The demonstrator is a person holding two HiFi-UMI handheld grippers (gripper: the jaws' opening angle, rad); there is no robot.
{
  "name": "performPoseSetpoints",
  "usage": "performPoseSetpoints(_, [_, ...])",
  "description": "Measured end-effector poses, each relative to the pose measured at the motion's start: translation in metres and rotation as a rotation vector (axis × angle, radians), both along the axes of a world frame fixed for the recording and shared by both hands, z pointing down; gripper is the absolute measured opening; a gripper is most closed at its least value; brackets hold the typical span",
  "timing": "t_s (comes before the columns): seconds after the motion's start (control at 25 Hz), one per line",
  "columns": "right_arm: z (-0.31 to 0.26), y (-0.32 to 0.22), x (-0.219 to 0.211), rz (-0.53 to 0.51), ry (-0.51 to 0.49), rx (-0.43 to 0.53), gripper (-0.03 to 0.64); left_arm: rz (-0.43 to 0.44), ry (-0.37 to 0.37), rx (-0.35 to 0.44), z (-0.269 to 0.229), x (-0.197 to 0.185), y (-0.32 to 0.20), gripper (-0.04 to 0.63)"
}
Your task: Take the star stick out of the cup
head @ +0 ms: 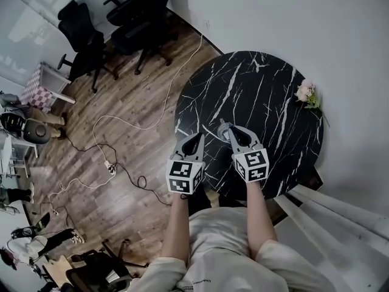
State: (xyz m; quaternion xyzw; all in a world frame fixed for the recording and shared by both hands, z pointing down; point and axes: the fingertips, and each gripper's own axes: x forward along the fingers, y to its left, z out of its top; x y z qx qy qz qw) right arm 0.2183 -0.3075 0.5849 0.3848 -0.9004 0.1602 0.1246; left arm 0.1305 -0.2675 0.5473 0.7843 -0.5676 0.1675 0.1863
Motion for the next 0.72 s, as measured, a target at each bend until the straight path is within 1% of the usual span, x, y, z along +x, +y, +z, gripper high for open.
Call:
performPoseSetpoints(0.08, [0.001,0.001,0.0,0.016,-0.004,0.005,0.044,0.01,-0.003,-0.007,0.005,0.001,0.003,0.023])
performPoseSetpoints(0.2, [0.003,0.003,-0.002,0.02,-0.009,-0.007,0.044,0.048,-0.006,-0.015,0.006,0.002,0.008,0.023])
performPoseSetpoints(0.28, [0.002,0.003,-0.004,0.005,0.001,-0.007,0.044,0.077,0.007,-0.009,0.0,0.0,0.01,0.023])
performPoseSetpoints(0.36, [0.001,0.001,-0.004,0.012,0.013,-0.01,0.044,0.101,0.003,0.003,-0.01,-0.005,0.01,0.023])
performPoseSetpoints(0.48, [0.002,0.008,-0.005,0.07,0.026,-0.006,0.044,0.123,-0.004,0.024,-0.023,-0.016,0.014,0.023])
performPoseSetpoints(0.72, [-0.002,0.022,-0.005,0.174,0.056,0.016,0.044,0.124,0.021,0.037,-0.03,-0.04,0.028,0.023])
